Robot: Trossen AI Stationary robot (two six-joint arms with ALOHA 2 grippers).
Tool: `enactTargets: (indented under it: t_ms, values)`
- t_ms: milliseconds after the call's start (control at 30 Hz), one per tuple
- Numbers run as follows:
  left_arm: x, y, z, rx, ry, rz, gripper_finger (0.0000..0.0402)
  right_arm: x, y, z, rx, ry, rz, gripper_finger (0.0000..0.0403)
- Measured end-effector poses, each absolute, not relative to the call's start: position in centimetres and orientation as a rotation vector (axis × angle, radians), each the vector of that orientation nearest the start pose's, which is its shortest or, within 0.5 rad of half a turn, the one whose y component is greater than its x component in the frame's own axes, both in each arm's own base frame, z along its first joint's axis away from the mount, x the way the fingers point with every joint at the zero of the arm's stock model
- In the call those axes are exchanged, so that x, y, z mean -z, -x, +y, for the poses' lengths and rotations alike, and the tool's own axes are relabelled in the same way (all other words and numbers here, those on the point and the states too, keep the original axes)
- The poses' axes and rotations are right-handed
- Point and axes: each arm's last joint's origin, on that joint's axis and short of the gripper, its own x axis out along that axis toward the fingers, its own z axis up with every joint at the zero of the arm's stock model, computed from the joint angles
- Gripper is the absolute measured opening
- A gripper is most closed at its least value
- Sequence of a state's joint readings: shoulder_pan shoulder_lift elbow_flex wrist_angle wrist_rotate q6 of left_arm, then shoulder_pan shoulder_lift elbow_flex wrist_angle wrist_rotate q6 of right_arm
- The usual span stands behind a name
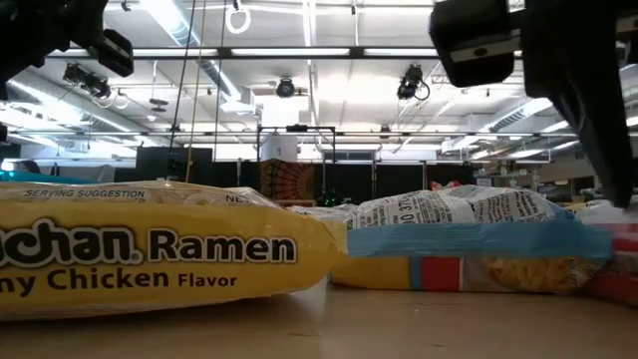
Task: Sort Maruchan noodles
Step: Put the red noodle pack into the yellow bin
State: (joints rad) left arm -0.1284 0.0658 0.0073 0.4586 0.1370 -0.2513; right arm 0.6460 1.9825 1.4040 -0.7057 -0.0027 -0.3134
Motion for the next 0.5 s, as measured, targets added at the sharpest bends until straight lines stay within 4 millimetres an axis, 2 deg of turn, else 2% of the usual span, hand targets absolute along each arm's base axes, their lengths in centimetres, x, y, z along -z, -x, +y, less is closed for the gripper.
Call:
enactTargets:
  t_ms: [100,300,400,500]
  values:
    - [-20.4,-9.3,-1.6,0.324,0.235,-0.362,0.0052,-16.6,-31.4,23.6,-0.745,0.670,1.149,0.0128]
    - [-20.4,-9.4,-1.7,0.331,0.233,-0.356,0.0052,-16.4,-31.4,23.6,-0.707,0.613,1.182,0.0014]
    - [-20.3,-9.4,-1.7,0.332,0.239,-0.353,0.0052,-17.1,-30.9,23.1,-0.656,0.593,1.220,0.0009]
    - [-20.3,-9.4,-1.7,0.334,0.239,-0.352,0.0052,-19.7,-30.1,22.4,-0.597,0.571,1.202,0.0005]
